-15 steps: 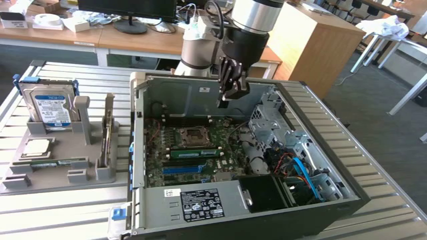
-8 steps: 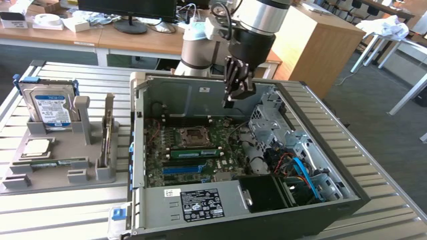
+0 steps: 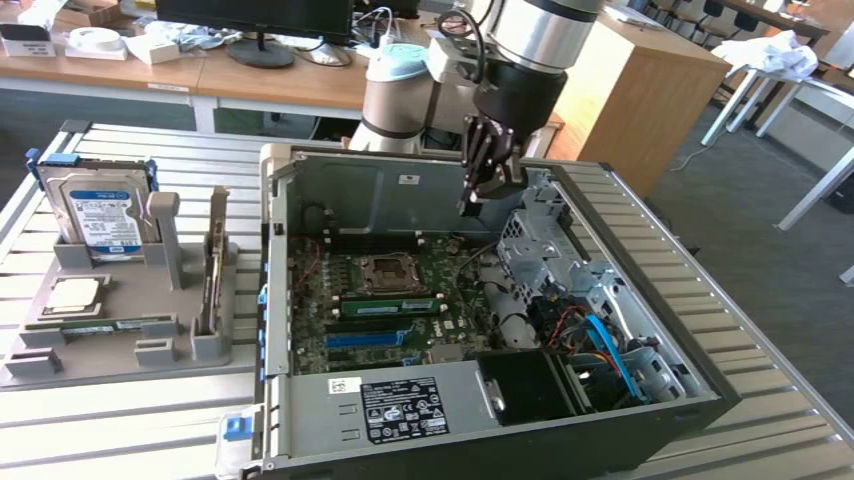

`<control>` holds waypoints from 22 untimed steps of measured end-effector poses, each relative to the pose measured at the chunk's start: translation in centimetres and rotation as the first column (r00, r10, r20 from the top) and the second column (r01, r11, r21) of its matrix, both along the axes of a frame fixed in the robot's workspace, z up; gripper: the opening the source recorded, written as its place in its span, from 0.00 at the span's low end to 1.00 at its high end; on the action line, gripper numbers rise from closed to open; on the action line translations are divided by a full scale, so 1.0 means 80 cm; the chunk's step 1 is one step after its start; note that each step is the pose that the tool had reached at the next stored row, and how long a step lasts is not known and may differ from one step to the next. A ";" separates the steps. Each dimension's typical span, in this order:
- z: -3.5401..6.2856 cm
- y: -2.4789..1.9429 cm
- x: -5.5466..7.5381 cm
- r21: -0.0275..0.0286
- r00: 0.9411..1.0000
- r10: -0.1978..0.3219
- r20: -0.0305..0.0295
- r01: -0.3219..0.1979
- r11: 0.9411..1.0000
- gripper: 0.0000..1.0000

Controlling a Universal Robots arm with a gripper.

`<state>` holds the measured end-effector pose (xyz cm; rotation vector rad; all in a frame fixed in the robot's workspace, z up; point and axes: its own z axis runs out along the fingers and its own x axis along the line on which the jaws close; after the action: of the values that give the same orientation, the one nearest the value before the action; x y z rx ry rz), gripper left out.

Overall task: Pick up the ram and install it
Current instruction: 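Press down the ram until it locks into place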

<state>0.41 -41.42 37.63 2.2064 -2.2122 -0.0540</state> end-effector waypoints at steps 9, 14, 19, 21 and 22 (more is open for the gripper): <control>-0.001 0.0000 0.000 0.000 1.000 0.000 0.003 0.000 1.000 0.10; -0.007 -0.0001 0.000 0.000 1.000 0.000 0.008 0.000 1.000 0.10; -0.016 -0.0001 0.000 0.000 1.000 0.000 0.008 0.000 1.000 0.10; -0.019 0.0000 0.000 0.000 1.000 0.000 0.008 0.000 1.000 0.10; -0.021 0.0000 0.000 0.000 1.000 0.000 0.008 0.000 1.000 0.10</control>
<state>0.41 -41.42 35.93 2.2106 -2.2163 -0.0454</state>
